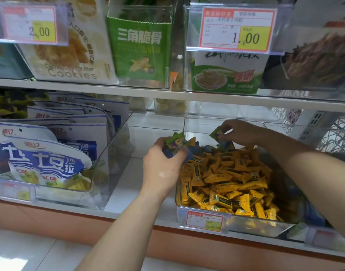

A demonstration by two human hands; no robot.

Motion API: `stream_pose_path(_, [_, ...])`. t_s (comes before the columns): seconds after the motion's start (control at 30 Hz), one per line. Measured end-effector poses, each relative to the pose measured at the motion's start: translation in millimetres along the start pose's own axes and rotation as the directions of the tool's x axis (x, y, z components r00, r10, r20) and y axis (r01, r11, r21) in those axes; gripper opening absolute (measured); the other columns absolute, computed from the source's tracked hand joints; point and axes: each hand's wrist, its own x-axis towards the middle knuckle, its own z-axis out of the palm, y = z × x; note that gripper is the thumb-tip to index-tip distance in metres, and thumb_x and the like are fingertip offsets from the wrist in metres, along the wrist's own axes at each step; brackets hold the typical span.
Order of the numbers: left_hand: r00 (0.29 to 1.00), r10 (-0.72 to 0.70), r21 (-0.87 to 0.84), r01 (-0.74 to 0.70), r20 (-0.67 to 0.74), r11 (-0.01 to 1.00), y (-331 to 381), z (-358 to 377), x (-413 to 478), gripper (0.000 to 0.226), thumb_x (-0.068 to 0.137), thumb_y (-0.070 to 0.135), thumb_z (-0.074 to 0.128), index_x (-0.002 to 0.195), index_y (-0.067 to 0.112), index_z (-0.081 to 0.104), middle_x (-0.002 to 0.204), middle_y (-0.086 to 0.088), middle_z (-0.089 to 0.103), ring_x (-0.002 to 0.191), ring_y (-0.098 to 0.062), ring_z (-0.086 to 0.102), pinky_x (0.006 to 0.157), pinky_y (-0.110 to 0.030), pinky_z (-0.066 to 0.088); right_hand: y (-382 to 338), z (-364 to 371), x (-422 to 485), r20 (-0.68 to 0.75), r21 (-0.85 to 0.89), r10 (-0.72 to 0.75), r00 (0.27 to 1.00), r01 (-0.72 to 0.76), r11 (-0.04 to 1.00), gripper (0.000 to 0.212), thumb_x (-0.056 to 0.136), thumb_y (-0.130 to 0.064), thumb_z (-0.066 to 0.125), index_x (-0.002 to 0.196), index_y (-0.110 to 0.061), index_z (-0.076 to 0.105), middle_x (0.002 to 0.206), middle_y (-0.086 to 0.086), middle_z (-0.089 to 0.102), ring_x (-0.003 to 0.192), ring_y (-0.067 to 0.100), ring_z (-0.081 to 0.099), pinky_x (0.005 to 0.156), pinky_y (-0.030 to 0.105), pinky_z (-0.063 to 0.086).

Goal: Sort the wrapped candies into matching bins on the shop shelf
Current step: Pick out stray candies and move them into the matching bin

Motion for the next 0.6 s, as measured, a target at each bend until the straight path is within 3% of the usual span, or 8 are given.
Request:
stream_pose_path(0.13, [1.0,-0.002,-0.002,0.002,0.001,1.0,-1,0,1,0.011,0.086,0.031,0.072,0.091,0.033,0.062,0.089,0.015,0.067,0.088,0.002,0.06,0.071,-0.021,0.047,1,21,10,0.18,-0.09,0.088,0.98,-0.073,0.993,0.025,0.097,-0.046,0.057,0.112,-0.025,0.056,0.116,0.004,0.06,0.102,0.02,0.057,0.081,0.033,0.044])
stream_pose_path(0.27, [1.0,-0.002,0.0,0.002,0.006,1.0,-2,0,2,0.011,0.087,0.032,0.071,0.092,0.034,0.062,0.09,0.014,0.067,0.089,0.0,0.06,0.072,-0.023,0.047,-4,25,3,0.179,-0.217,0.085,0.98,-0.045,0.975,0.033,0.097,-0.055,0.051,0.118,-0.03,0.053,0.117,0.001,0.062,0.102,0.019,0.057,0.084,0.035,0.045])
stream_pose_path(0.4, [1.0,-0.007,-0.009,0.007,0.012,1.0,-3,-1,2,0.012,0.087,0.032,0.071,0.096,0.031,0.063,0.09,0.014,0.067,0.089,-0.003,0.061,0.071,-0.024,0.047,-5,20,-10,0.175,-0.208,0.043,0.984,-0.005,0.978,0.03,0.098,-0.056,0.047,0.118,-0.033,0.05,0.111,0.0,0.064,0.096,0.016,0.06,0.084,0.035,0.048])
stream_pose_path(0.53, [1.0,-0.015,-0.018,0.015,0.015,1.0,-3,-1,2,0.012,0.087,0.032,0.071,0.095,0.031,0.063,0.09,0.013,0.067,0.089,-0.003,0.061,0.071,-0.024,0.047,-9,14,-17,0.199,-0.319,0.085,0.976,-0.018,0.948,0.037,0.097,-0.055,0.051,0.12,-0.026,0.052,0.121,0.003,0.06,0.106,0.019,0.057,0.091,0.036,0.048])
stream_pose_path(0.6, [1.0,-0.016,-0.015,0.016,0.017,1.0,-2,-2,2,0.012,0.087,0.032,0.071,0.096,0.032,0.063,0.09,0.014,0.067,0.089,-0.002,0.061,0.07,-0.023,0.046,-9,10,-19,0.196,-0.316,0.085,0.977,-0.019,0.948,0.034,0.095,-0.052,0.058,0.116,-0.025,0.054,0.118,0.001,0.059,0.103,0.017,0.057,0.087,0.035,0.048])
